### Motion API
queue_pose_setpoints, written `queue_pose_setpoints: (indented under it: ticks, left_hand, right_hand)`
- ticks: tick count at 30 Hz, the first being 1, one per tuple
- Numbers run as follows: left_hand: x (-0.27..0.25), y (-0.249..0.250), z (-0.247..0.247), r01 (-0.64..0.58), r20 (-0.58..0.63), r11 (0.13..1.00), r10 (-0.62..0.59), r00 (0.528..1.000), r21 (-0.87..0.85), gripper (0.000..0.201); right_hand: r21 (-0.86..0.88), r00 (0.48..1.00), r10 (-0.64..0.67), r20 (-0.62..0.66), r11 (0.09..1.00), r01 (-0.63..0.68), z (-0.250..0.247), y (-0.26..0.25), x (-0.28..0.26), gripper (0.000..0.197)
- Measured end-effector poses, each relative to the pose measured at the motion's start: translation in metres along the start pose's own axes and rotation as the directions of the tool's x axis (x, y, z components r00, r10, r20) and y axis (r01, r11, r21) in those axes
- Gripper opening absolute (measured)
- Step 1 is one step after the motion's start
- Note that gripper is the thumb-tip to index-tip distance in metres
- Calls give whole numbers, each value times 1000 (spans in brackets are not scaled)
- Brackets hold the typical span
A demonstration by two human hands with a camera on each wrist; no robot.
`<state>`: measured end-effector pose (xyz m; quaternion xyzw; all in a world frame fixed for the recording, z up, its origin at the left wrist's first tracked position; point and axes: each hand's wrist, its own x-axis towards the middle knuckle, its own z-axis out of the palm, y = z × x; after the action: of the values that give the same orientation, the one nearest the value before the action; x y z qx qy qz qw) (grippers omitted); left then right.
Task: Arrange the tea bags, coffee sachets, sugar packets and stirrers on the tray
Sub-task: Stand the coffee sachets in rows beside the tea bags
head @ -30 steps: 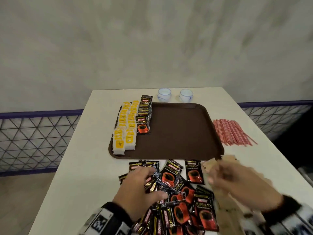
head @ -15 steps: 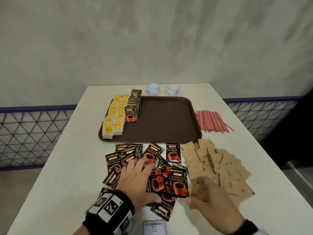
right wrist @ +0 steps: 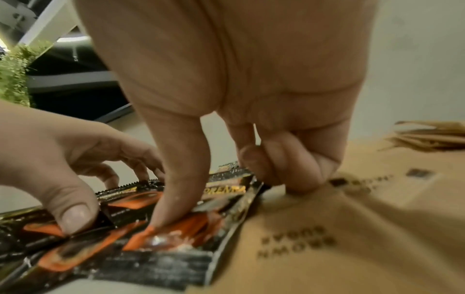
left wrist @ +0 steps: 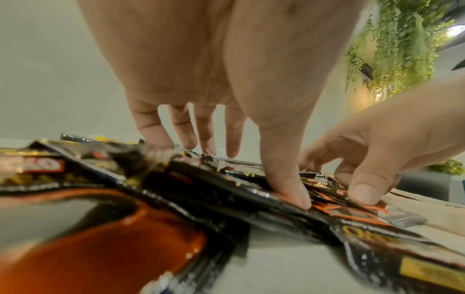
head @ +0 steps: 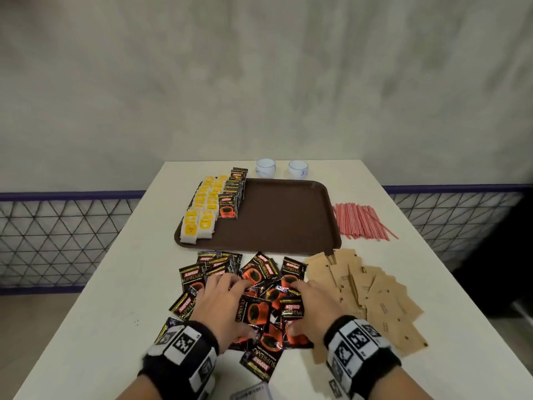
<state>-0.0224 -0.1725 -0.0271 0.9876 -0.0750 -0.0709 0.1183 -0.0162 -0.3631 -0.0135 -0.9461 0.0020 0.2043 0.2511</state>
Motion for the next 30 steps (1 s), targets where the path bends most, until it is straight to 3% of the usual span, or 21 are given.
queue_pose_setpoints:
  ticks: [5, 8, 10, 12, 15, 18, 20, 23, 26, 30]
  left_hand:
    - [-10, 6, -4, 12, -71, 989, -22, 997, -144, 71]
    - [-16, 24, -9, -18, -61, 927, -6, 998, -374, 63]
    - [-20, 44, -11, -3, 30, 795, 27, 999, -606, 64]
    - [-21, 59, -9, 0, 66, 695, 69, 995, -719, 55]
    - [-19, 61, -6, 2, 4, 728, 1, 1000, -686, 26]
    - [-21, 46, -9, 57, -16, 734, -92, 996, -677, 17]
    - [-26, 32, -18, 88, -46, 697, -171, 984, -712, 17]
    - [-32, 11, -27, 103, -88, 641, -258, 962, -761, 16]
    - [-36, -1, -30, 112, -80, 609, -279, 957, -785, 17]
    - [-39, -5, -35, 111, -68, 620, -258, 964, -777, 23]
  right_hand:
    - [101, 995, -40, -93, 994, 49, -9, 7, -3, 50]
    - [274, 988, -76, -132, 956, 110, -16, 14, -8, 25]
    - [385, 982, -134, -136, 906, 177, -21, 14, -16, 20]
    - [433, 965, -226, -130, 863, 261, -23, 9, -24, 19]
    - [411, 933, -331, -138, 838, 358, -24, 6, -28, 19]
    - [440, 938, -309, -155, 829, 345, -31, 9, -17, 19]
    - [371, 944, -248, -220, 874, 316, -40, 9, 0, 22]
    - [42, 964, -185, -193, 980, 196, -50, 3, 39, 41]
    - [-253, 991, -95, -99, 965, 67, -44, -4, 72, 59]
    - [-318, 987, -88, -135, 947, 41, -37, -9, 86, 70]
